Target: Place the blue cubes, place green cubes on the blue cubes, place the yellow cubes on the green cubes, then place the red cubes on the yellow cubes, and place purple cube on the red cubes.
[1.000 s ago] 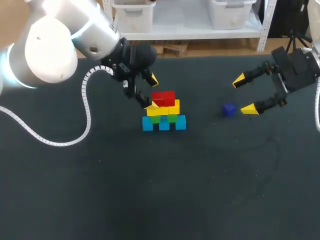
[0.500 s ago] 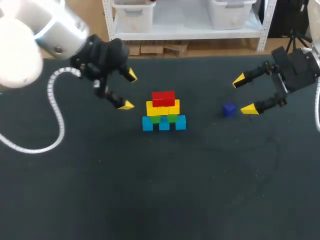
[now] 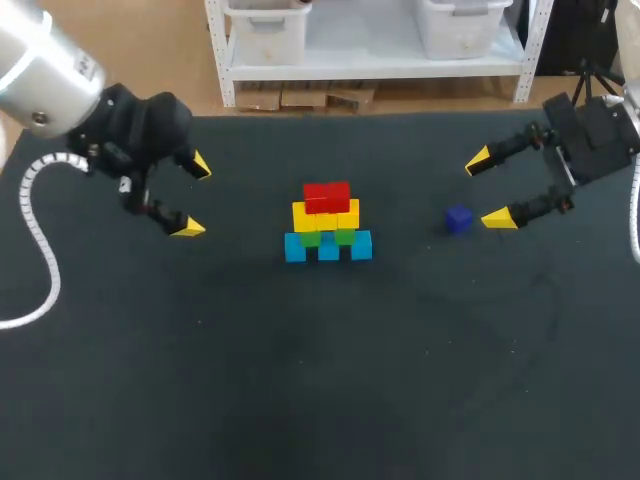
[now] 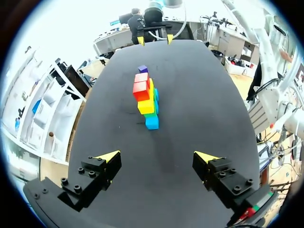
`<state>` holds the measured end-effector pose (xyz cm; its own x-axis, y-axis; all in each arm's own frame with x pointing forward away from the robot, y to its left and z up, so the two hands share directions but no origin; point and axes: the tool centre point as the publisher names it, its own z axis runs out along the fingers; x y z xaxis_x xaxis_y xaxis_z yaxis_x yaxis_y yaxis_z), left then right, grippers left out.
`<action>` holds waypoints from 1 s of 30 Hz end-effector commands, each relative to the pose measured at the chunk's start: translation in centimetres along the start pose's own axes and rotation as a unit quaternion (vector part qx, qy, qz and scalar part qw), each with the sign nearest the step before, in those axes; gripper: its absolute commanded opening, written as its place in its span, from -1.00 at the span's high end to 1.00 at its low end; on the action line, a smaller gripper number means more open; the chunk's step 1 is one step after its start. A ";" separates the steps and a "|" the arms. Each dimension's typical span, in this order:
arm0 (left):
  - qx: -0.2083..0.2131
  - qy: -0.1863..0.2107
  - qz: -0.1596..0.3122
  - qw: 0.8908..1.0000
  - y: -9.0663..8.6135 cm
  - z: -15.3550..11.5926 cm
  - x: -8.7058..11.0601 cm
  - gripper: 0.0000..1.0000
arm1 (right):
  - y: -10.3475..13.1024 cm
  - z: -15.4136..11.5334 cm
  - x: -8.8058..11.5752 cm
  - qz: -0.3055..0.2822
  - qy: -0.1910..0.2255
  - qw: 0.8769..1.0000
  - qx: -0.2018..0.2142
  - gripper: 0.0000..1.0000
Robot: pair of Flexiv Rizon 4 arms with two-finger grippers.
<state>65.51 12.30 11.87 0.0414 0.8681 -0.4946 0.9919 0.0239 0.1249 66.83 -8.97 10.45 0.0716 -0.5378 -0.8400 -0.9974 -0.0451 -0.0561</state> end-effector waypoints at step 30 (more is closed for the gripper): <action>-0.016 -0.055 -0.002 0.998 -1.5 -0.7 1.2 -1.00 | -9.2 3.8 8.3 -0.192 0.067 0.962 -0.181 -1.00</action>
<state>64.07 13.47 11.72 0.0490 0.8114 -0.5824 0.9883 0.0449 0.1458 74.66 -10.19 2.79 0.4708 -0.5547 -0.6860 -0.8571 -0.4720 -0.2065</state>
